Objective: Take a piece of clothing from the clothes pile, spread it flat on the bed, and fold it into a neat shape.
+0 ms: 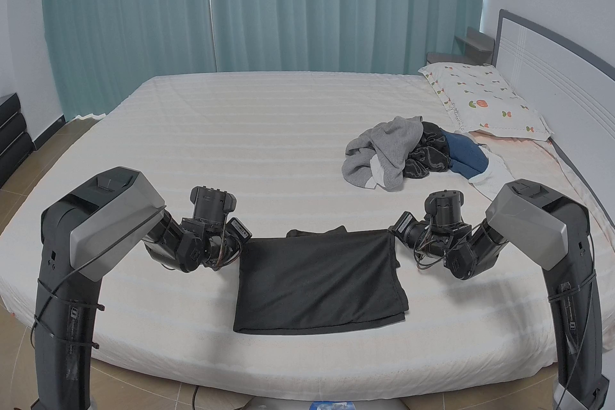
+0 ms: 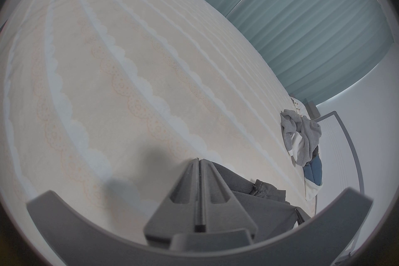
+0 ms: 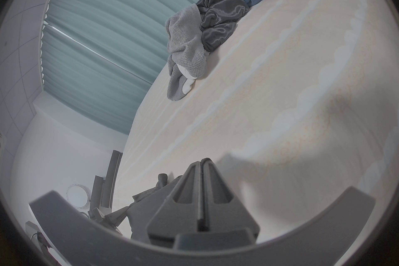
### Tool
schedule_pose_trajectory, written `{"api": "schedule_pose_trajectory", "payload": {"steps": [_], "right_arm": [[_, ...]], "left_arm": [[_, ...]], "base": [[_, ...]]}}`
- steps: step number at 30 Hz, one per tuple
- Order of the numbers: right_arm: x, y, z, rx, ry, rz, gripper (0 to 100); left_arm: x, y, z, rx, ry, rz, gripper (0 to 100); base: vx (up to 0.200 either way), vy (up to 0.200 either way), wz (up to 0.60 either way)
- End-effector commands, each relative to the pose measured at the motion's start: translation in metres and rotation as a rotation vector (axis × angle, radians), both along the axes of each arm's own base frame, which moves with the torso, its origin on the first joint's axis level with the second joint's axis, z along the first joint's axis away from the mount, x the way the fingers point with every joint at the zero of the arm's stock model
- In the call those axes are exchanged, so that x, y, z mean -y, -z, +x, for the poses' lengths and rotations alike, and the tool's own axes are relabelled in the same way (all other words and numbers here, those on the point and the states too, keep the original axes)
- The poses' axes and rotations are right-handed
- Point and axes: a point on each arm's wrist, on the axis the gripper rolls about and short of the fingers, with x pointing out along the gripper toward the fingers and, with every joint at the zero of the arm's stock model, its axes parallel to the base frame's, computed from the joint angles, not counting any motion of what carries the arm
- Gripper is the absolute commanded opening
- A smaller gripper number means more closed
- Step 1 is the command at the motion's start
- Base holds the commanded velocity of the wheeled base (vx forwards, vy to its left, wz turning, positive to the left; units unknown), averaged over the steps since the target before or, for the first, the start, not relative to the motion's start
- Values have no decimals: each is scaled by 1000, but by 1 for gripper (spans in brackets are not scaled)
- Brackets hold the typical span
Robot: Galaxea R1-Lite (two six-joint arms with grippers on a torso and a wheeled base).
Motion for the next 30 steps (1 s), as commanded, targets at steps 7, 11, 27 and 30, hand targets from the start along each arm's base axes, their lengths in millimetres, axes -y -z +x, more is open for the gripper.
{"api": "schedule_pose_trajectory", "payload": {"steps": [7,11,27,30], "right_arm": [[1,-8,-8,41,-28,-43,100],[8,-33,-29,102,-50,-44,100],[26,-34,-136,-75,-230,-110,100],[26,-20,-145,-83,-257,-98,100]], "left_arm": [[-1,-2,0,1,-1,-11,100],[-5,-4,0,1,-8,-18,100],[-17,-21,-7,-17,-11,-127,100],[-17,-20,-8,-17,-11,-127,100]], "base": [[0,0,0],[0,0,0],[0,0,0],[0,0,0]]}}
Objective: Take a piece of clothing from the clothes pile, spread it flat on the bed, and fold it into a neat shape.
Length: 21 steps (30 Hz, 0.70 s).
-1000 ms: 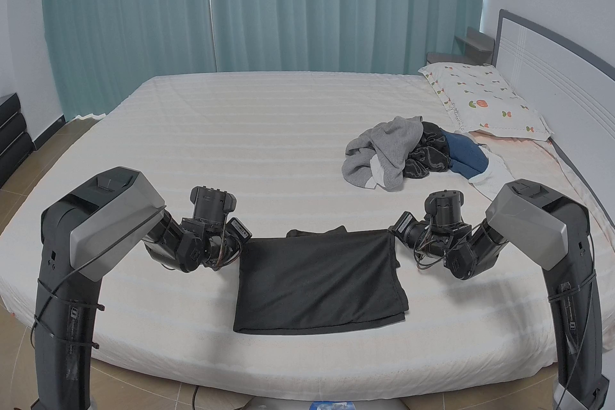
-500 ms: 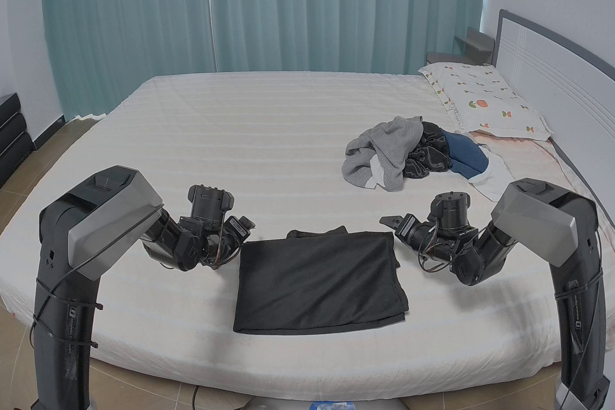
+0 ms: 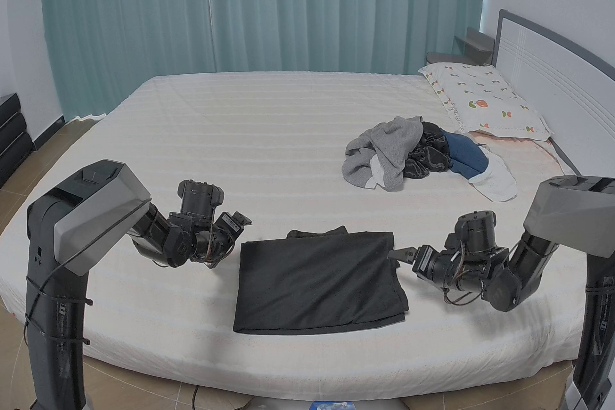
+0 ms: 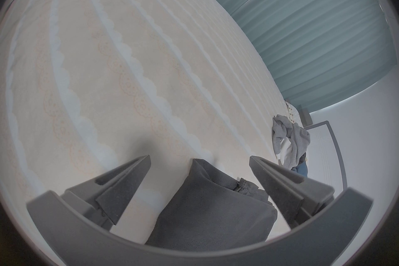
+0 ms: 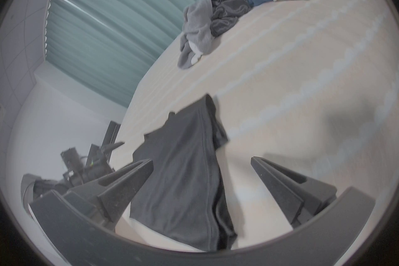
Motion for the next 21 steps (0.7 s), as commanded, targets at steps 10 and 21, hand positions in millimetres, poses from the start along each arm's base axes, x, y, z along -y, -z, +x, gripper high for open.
{"api": "schedule_pose_trajectory", "payload": {"steps": [10,21], "right_arm": [[-9,19,-23,-45,-94,2,100],[-11,26,-25,-62,-93,-10,0]], "left_arm": [[-2,-3,-1,1,-2,-5,100],[-2,-2,-1,1,-1,-4,100]], "base": [[0,0,0],[0,0,0]]}}
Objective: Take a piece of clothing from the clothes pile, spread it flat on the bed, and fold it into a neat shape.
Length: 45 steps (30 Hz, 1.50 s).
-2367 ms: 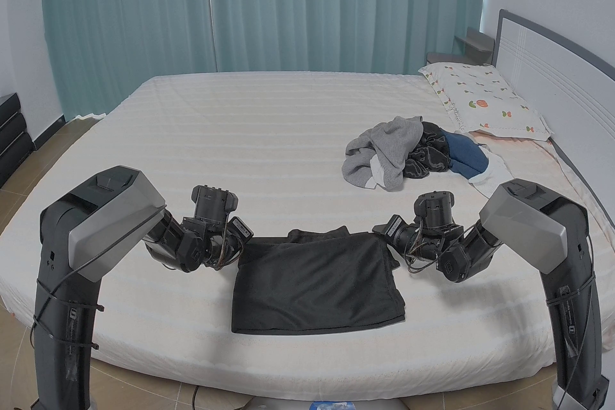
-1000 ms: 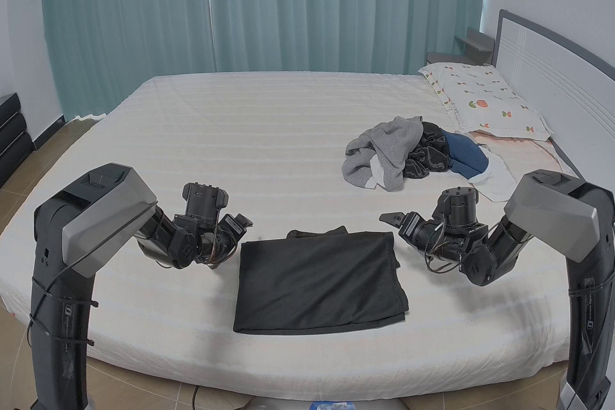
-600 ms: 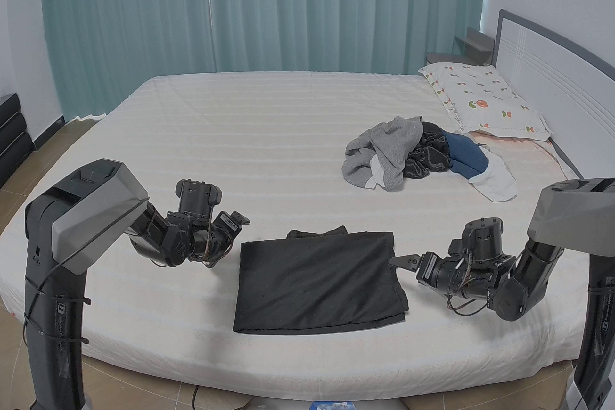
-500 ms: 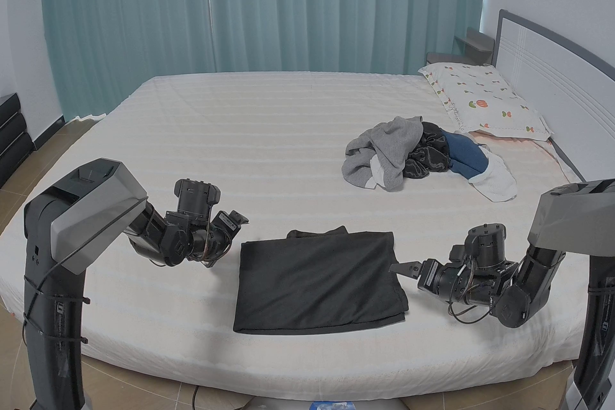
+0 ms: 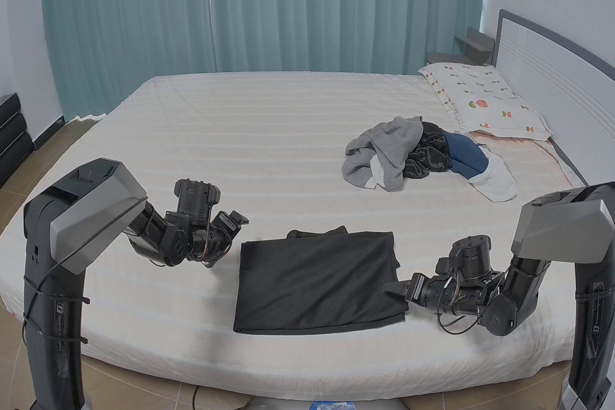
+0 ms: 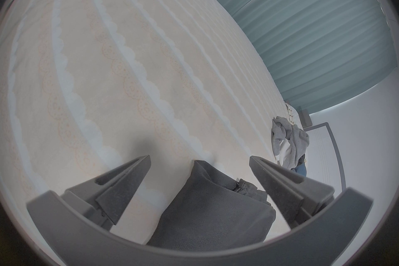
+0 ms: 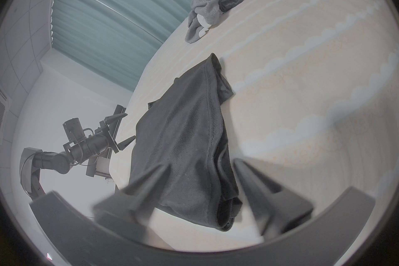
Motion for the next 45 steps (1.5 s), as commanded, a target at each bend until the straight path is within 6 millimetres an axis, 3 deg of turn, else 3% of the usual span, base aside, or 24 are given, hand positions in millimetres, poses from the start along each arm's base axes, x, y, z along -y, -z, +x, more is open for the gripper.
{"api": "schedule_pose_trajectory", "payload": {"steps": [1,12,27,28,34,40,41,45], "right_arm": [[4,0,-7,-14,4,-8,0],[14,-14,-19,-8,16,-8,0],[19,-7,-28,-41,4,-46,0],[20,-5,-28,-46,-2,-56,100],[20,-4,-27,-14,-34,-89,100],[15,-22,17,117,19,-14,100],[15,-22,17,117,19,-14,100],[9,-13,64,164,85,66,100]], "left_arm": [[0,-1,0,2,0,-1,100],[0,0,1,2,0,-1,100],[0,0,1,2,1,-2,100],[0,0,1,2,1,-2,100],[0,0,1,3,1,-2,100],[1,-1,2,5,1,-2,100],[1,-1,2,5,1,-2,100],[0,-1,1,4,0,-3,100]], "base": [[0,0,0],[0,0,0],[0,0,0],[0,0,0],[0,0,0],[0,0,0],[0,0,0],[0,0,0]]}}
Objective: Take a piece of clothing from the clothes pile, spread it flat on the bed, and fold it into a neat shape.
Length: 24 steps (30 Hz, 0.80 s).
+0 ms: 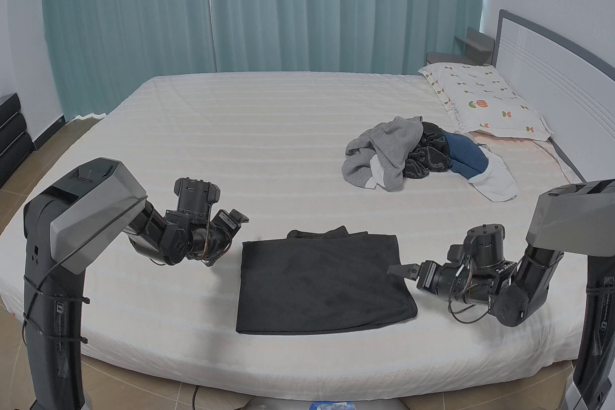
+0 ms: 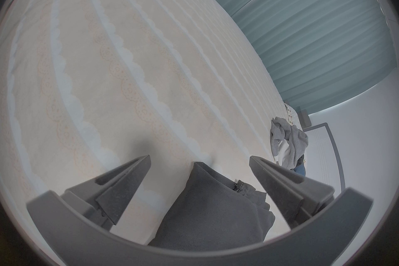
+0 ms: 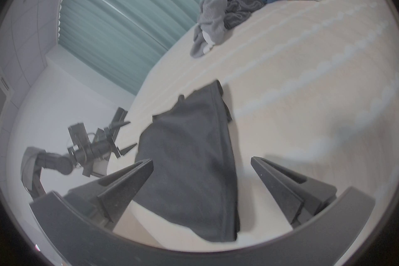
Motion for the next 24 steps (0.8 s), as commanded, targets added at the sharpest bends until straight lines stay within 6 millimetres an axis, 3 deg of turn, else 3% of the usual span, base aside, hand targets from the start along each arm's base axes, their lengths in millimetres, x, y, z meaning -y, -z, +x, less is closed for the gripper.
{"api": "schedule_pose_trajectory", "payload": {"steps": [1,3,7,9,21,22,24], "right_arm": [[-4,10,44,48,54,66,100],[-10,8,64,62,53,74,100],[-15,19,82,43,64,82,100],[-15,26,83,26,70,84,100],[-11,24,95,52,91,108,100],[-12,24,95,51,95,114,0],[-11,23,96,53,103,120,0]], "left_arm": [[0,0,0,-2,-1,-1,100],[0,0,0,-2,-1,-1,100],[0,0,0,-1,-2,0,100],[0,0,0,-1,-1,1,100],[1,0,0,-1,1,1,100],[1,0,0,-1,1,1,100],[1,0,0,-1,1,1,100]], "base": [[0,0,0],[0,0,0],[0,0,0],[0,0,0],[0,0,0],[0,0,0],[0,0,0]]}}
